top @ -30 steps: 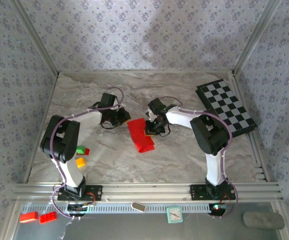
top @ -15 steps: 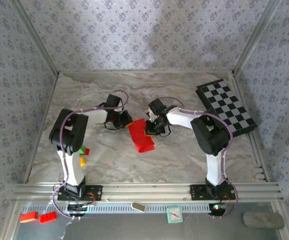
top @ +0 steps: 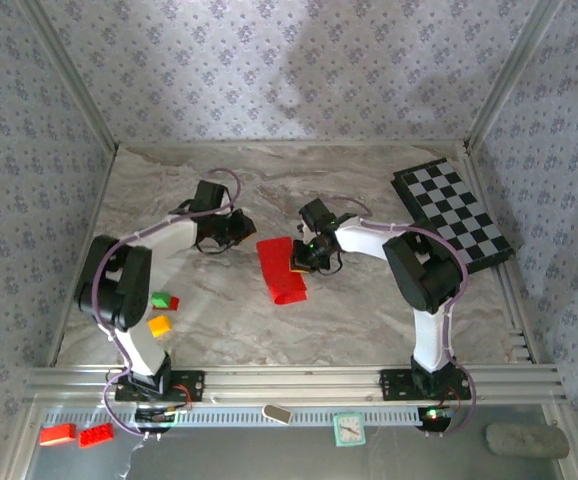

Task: Fold a paper plane with a square sheet of paper (pick it up from the middle)
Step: First fold the square sheet of paper in half at the center of the table.

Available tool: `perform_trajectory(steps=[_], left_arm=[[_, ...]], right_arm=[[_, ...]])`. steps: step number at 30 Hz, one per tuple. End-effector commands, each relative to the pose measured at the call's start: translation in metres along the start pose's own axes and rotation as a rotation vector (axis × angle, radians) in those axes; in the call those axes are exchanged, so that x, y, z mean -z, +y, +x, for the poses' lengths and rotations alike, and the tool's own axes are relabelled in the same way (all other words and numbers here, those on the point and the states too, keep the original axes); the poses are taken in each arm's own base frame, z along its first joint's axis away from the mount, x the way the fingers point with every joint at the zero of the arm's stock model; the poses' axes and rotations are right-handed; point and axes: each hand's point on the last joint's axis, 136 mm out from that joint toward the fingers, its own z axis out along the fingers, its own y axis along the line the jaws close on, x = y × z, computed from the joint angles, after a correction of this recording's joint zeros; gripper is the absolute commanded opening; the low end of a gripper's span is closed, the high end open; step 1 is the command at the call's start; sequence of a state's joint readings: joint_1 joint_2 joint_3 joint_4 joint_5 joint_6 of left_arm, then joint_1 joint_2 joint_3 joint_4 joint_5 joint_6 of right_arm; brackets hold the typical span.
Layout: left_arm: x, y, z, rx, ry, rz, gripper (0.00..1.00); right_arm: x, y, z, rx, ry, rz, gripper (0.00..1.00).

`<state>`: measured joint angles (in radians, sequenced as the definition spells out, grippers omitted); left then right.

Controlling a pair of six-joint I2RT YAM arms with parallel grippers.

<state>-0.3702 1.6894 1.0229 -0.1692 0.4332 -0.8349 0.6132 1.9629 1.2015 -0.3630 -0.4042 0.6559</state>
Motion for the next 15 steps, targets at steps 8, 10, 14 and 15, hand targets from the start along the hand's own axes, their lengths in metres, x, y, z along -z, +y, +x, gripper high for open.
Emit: perform_trajectory(steps=[8, 10, 14, 15], left_arm=[[-0.016, -0.004, 0.081, 0.063, 0.195, 0.002, 0.15], [-0.022, 0.002, 0.090, 0.063, 0.228, -0.026, 0.15], [-0.031, 0.009, 0.103, 0.052, 0.286, -0.056, 0.15], [-0.033, 0.011, 0.105, 0.048, 0.294, -0.067, 0.15]], right_arm=[[-0.027, -0.073, 0.025, -0.156, 0.053, 0.256, 0.07], [-0.028, -0.076, 0.027, -0.152, 0.056, 0.266, 0.07], [-0.028, -0.079, 0.029, -0.151, 0.058, 0.278, 0.07], [-0.029, -0.080, 0.030, -0.149, 0.061, 0.281, 0.07]])
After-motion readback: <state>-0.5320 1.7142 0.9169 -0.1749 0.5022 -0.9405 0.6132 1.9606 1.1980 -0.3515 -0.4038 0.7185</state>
